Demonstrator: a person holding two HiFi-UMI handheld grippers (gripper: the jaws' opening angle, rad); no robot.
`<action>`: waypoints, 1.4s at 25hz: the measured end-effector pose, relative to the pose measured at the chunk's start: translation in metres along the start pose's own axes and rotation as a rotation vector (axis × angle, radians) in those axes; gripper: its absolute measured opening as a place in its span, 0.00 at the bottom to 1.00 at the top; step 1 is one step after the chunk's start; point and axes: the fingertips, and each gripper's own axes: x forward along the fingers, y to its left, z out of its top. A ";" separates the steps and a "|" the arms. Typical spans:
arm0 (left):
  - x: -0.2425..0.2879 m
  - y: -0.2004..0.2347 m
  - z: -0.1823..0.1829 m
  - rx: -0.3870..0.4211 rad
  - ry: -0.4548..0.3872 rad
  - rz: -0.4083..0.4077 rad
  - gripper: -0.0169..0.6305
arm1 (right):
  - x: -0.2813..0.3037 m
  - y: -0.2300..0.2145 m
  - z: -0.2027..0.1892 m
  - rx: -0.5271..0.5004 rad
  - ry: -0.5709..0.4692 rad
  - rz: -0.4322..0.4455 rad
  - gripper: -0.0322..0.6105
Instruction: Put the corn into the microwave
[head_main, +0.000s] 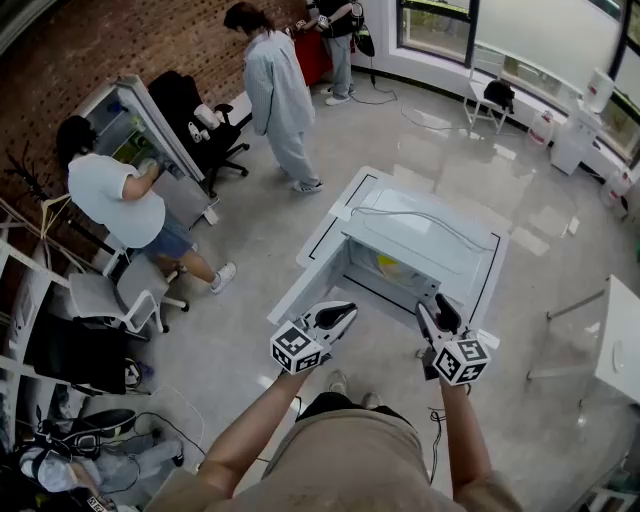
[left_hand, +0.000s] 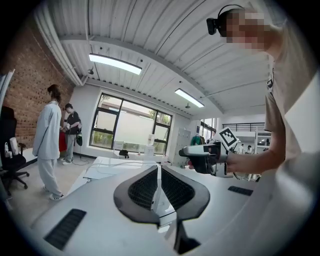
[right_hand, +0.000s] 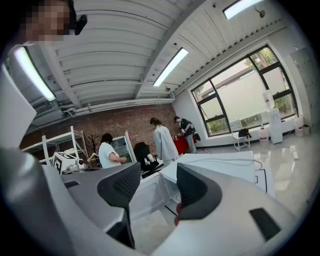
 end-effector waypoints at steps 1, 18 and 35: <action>-0.001 -0.003 0.000 -0.002 -0.003 0.014 0.04 | -0.003 0.000 0.000 -0.008 0.002 0.008 0.41; -0.007 -0.045 -0.023 -0.021 -0.017 0.124 0.04 | -0.038 -0.007 -0.018 -0.053 0.037 0.069 0.41; -0.009 -0.053 -0.031 -0.010 0.000 0.154 0.04 | -0.047 -0.004 -0.035 -0.085 0.065 0.105 0.41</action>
